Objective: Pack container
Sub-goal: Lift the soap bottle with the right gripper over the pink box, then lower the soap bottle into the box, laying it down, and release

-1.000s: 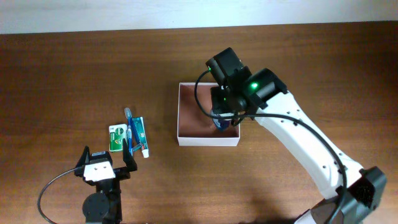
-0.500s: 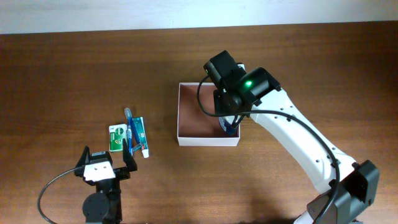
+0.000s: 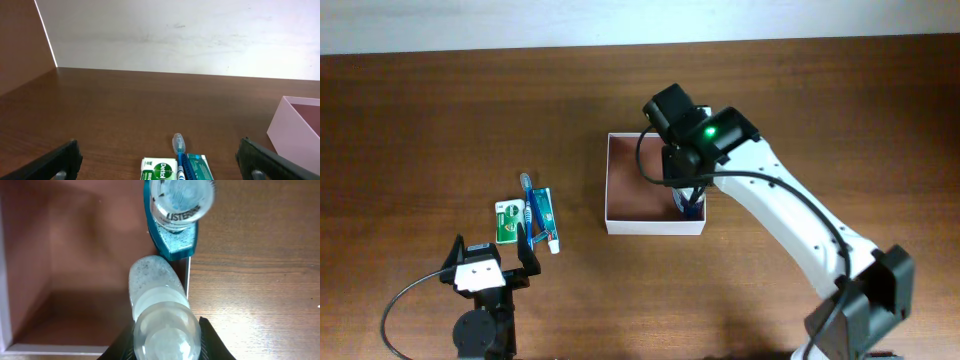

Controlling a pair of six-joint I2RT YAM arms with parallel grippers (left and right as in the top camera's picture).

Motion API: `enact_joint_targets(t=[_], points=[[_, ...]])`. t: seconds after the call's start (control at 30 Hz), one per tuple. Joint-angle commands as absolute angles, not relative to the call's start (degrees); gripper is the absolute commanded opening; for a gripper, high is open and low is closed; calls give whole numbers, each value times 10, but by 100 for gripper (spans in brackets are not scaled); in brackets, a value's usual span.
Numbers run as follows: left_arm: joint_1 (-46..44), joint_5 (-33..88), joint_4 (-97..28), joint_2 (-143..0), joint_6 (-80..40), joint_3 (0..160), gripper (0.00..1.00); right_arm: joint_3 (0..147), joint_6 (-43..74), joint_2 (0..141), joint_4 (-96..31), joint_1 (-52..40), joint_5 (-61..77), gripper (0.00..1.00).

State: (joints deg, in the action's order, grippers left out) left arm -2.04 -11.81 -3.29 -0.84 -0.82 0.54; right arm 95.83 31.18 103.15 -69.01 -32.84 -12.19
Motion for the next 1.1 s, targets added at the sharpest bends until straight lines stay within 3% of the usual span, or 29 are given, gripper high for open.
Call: enact_joint_targets(t=[0.0,0.97,1.07], points=[[-17,-114,-37,-3,3,5,100,973,325,1044,-690,-334,-140,23],[-17,-114,-37,-3,3,5,100,973,336,1055,-712,-334,-107,23],[-17,-114,-37,-3,3,5,100,973,336,1055,-712,-334,-100,15]])
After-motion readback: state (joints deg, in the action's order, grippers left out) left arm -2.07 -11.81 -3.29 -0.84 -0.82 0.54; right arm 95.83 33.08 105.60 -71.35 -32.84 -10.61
